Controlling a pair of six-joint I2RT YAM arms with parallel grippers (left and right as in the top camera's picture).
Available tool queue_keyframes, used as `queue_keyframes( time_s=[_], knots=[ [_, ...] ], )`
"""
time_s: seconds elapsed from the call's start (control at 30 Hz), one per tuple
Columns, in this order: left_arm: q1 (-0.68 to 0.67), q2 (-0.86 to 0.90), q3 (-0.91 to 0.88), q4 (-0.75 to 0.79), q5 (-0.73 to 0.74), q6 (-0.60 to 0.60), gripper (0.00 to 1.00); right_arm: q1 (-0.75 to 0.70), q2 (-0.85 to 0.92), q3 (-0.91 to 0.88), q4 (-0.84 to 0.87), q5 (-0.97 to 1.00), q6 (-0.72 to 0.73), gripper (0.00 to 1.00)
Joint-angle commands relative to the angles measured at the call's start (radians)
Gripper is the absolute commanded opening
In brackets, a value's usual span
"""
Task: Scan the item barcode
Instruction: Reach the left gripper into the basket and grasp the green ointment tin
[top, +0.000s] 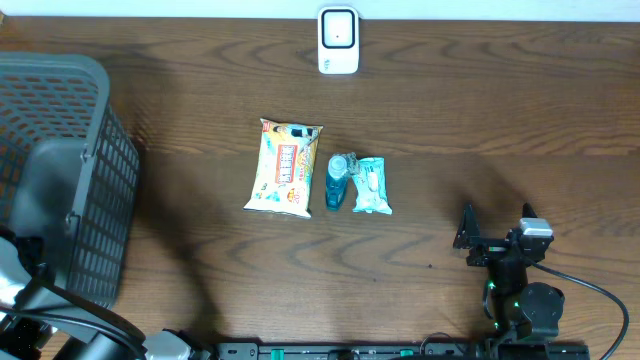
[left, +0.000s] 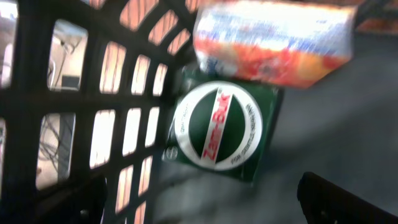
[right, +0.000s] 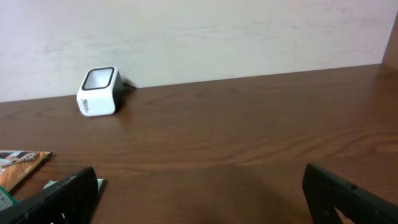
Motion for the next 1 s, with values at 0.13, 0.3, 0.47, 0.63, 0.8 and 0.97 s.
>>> queue_keyframes(
  time_s=[0.13, 0.3, 0.47, 0.63, 0.8, 0.97],
  knots=[
    [0.027, 0.064, -0.005, 0.063, -0.027, 0.099, 0.98, 0.020, -0.005, -0.001, -0.004, 0.005, -0.009, 0.99],
    [0.027, 0.144, -0.005, 0.077, -0.028, 0.100, 0.98, 0.020, -0.005, -0.001, -0.004, 0.005, -0.009, 0.99],
    [0.027, 0.220, -0.006, 0.077, -0.028, 0.099, 0.98, 0.020, -0.005, -0.001, -0.004, 0.005, -0.009, 0.99],
    [0.027, 0.240, -0.006, 0.089, -0.029, 0.099, 0.98, 0.020, -0.005, -0.001, -0.004, 0.005, -0.009, 0.99],
    [0.027, 0.246, -0.016, 0.101, -0.028, 0.096, 0.98, 0.019, -0.005, -0.001, -0.004, 0.005, -0.009, 0.99],
    [0.027, 0.248, -0.066, 0.147, -0.018, 0.064, 0.98, 0.020, -0.005, -0.001, -0.004, 0.005, -0.009, 0.99]
  ],
)
